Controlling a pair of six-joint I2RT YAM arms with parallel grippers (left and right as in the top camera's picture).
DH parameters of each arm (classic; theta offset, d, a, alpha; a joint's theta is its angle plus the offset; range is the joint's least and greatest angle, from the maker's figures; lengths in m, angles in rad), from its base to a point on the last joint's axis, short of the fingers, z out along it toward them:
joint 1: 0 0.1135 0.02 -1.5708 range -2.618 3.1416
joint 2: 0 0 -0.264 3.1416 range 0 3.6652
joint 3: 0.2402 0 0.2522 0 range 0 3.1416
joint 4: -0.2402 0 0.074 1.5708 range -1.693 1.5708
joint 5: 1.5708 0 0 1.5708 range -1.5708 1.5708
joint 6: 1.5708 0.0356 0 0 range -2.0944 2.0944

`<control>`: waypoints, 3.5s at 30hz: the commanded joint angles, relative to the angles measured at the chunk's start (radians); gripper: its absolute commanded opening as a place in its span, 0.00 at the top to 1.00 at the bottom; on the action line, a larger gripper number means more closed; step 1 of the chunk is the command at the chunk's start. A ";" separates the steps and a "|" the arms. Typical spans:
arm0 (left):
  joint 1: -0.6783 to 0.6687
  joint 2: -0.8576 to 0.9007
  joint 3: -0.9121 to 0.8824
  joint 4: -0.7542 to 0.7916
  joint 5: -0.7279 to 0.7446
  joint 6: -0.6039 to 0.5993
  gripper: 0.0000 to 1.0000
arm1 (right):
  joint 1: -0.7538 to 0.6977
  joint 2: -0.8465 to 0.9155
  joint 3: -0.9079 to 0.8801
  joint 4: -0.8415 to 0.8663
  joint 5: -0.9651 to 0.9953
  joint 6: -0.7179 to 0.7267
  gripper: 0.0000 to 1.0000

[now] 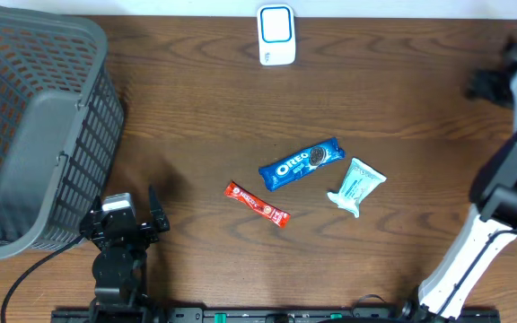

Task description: Scan the item barcode

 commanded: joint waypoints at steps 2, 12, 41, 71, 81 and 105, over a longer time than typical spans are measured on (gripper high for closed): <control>0.004 0.000 -0.026 -0.005 -0.006 0.017 0.02 | 0.163 -0.132 0.017 -0.047 -0.311 0.010 0.01; 0.004 0.000 -0.026 -0.005 -0.006 0.017 0.02 | 0.418 -0.172 0.016 -0.256 -0.483 0.121 0.01; 0.004 0.000 -0.026 -0.005 -0.005 0.017 0.02 | 0.723 -0.179 -0.179 -0.761 -0.086 0.851 0.01; 0.004 0.000 -0.026 -0.005 -0.006 0.017 0.02 | 0.711 -0.253 -0.744 -0.220 -0.161 0.818 0.43; 0.004 0.000 -0.026 -0.005 -0.006 0.017 0.02 | 0.711 -0.253 -0.538 -0.285 -0.493 0.531 0.73; 0.004 0.000 -0.026 -0.005 -0.005 0.017 0.02 | 0.711 -0.253 -0.410 -0.457 -1.696 -0.624 0.99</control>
